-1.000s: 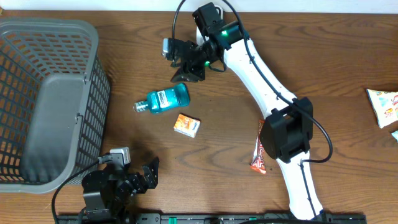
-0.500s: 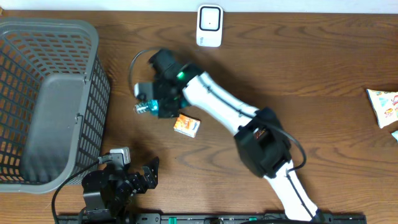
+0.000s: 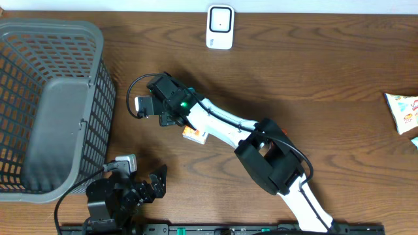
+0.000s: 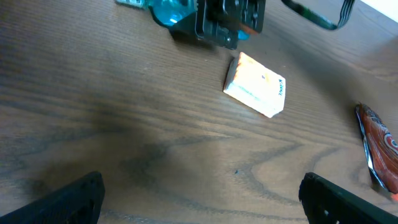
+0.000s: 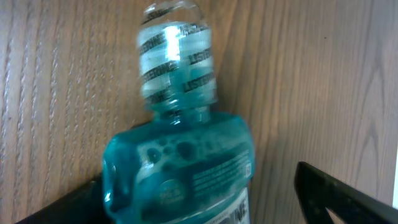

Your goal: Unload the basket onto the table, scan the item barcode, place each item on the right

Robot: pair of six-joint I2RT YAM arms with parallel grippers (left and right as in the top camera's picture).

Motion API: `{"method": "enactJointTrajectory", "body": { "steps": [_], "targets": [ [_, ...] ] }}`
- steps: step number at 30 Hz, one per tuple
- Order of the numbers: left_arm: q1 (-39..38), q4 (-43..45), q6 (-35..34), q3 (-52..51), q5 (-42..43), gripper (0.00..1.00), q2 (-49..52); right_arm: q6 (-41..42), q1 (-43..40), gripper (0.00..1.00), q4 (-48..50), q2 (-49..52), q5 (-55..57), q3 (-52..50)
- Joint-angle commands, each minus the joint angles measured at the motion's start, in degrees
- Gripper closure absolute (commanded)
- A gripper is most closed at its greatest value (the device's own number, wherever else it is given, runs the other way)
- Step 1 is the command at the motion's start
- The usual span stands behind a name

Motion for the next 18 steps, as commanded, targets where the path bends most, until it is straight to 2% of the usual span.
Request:
{"method": "enactJointTrajectory", "body": {
  "steps": [1,5,7,9,15,18],
  "targets": [
    [0.3,-0.3,-0.5,-0.1,0.7,0.00,-0.3,-1.7,-0.3,0.16,-1.4,2.3,0.3,-4.0],
    [0.3,-0.3,-0.5,-0.1,0.7,0.00,-0.3,-1.7,-0.3,0.25,-3.1,3.1,-1.2,-4.2],
    [0.3,-0.3,-0.5,-0.1,0.7,0.00,-0.3,-1.5,-0.3,0.35,-4.1,3.2,-2.0,-4.2],
    [0.3,-0.3,-0.5,-0.1,0.7,0.00,-0.3,-0.6,-0.4,0.41,-4.5,3.2,-2.2,-4.2],
    [0.3,-0.3,-0.5,-0.1,0.7,0.00,-0.3,1.1,-0.7,0.40,-5.8,3.2,-2.0,-4.0],
    [0.3,-0.3,-0.5,-0.1,0.7,0.00,-0.3,1.9,-0.7,0.43,-8.6,2.8,-2.2,-3.4]
  ]
}}
